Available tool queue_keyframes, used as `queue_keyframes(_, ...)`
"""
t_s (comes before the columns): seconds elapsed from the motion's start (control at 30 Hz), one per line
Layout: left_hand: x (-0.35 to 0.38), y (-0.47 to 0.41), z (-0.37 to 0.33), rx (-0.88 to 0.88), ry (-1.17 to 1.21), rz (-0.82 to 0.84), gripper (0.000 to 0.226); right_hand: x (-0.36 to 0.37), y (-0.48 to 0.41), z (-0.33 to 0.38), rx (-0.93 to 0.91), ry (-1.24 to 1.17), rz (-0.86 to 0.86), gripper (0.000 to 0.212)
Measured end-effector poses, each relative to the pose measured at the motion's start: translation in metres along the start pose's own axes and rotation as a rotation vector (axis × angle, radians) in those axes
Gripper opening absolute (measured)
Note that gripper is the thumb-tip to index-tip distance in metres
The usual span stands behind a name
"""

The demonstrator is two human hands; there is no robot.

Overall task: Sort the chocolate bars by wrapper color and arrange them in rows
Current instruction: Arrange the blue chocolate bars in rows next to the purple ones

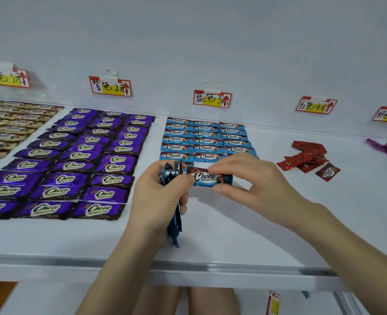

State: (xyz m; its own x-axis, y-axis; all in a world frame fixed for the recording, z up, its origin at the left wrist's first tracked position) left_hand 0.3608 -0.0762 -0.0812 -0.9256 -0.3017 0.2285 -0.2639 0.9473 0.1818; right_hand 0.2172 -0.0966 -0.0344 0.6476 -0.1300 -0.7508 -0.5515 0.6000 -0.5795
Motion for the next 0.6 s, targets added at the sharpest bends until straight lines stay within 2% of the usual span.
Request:
queue_keyframes(0.07,0.0,0.002,0.004,-0.054,0.008,-0.01,0.005,0.003,0.004,-0.006,0.049,-0.014,0.054,0.032)
queue_keyframes(0.2,-0.007,0.003,0.008,-0.23,0.135,-0.055,0.025,0.01,0.015,-0.034,0.246,0.073,0.217,0.021)
queue_keyframes(0.27,-0.009,0.001,0.011,-0.332,0.175,-0.06,0.027,0.012,0.018,-0.04,0.249,0.086,0.223,0.015)
queue_keyframes(0.33,-0.009,0.0,0.014,-0.402,0.203,-0.067,0.02,0.013,0.016,-0.041,0.258,0.083,0.21,0.013)
queue_keyframes(0.4,-0.009,0.0,0.012,-0.369,0.214,-0.075,0.006,0.016,0.011,-0.043,0.274,0.105,0.214,0.012)
queue_keyframes(0.6,-0.011,0.01,0.007,-0.314,0.242,-0.065,0.01,0.026,-0.009,-0.054,0.309,0.176,0.27,0.019)
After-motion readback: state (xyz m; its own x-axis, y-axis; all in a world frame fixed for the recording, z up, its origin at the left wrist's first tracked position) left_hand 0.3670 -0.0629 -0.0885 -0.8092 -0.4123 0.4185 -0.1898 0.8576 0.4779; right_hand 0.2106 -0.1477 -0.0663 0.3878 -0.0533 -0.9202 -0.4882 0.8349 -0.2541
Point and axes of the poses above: each hand's wrist, its own y-axis away from the middle knuckle, its own x-axis out of the palm, z = x × y, the point moved 6 cm from there along -y, towards the middle knuckle, and after that the axes turned 4 degrees about -z, right-handed, at the moved point
